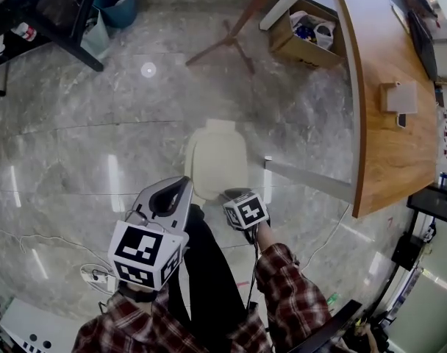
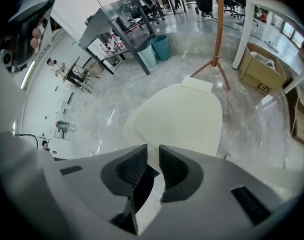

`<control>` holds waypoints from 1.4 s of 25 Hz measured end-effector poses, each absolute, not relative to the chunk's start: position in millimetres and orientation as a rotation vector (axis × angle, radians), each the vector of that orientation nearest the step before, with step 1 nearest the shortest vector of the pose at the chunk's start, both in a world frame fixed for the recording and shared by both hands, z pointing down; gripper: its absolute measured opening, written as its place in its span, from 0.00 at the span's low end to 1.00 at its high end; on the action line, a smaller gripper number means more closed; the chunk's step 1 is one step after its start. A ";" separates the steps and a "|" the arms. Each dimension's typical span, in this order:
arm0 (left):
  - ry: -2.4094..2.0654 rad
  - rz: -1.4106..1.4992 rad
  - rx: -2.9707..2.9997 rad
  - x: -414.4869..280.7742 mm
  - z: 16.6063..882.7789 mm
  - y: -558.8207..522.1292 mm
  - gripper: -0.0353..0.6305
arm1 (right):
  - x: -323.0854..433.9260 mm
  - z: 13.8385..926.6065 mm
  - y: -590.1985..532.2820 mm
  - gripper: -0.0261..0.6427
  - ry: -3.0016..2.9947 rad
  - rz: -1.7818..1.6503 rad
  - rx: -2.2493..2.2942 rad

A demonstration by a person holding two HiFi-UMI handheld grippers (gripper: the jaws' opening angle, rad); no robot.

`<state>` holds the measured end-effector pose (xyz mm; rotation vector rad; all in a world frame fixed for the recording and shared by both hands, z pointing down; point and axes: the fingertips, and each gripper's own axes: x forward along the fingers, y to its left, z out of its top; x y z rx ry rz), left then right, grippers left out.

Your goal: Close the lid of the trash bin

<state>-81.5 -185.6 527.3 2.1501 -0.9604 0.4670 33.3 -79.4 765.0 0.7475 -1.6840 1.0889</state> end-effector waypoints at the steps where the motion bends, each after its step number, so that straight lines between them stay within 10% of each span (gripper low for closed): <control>1: -0.958 0.471 2.145 -80.1 533.8 -185.7 0.07 | 32.7 772.6 -76.1 0.16 -1.672 1.100 0.752; 35: -0.992 0.478 2.071 -77.7 580.4 -168.8 0.07 | 35.3 845.4 -59.7 0.07 -1.543 1.256 0.868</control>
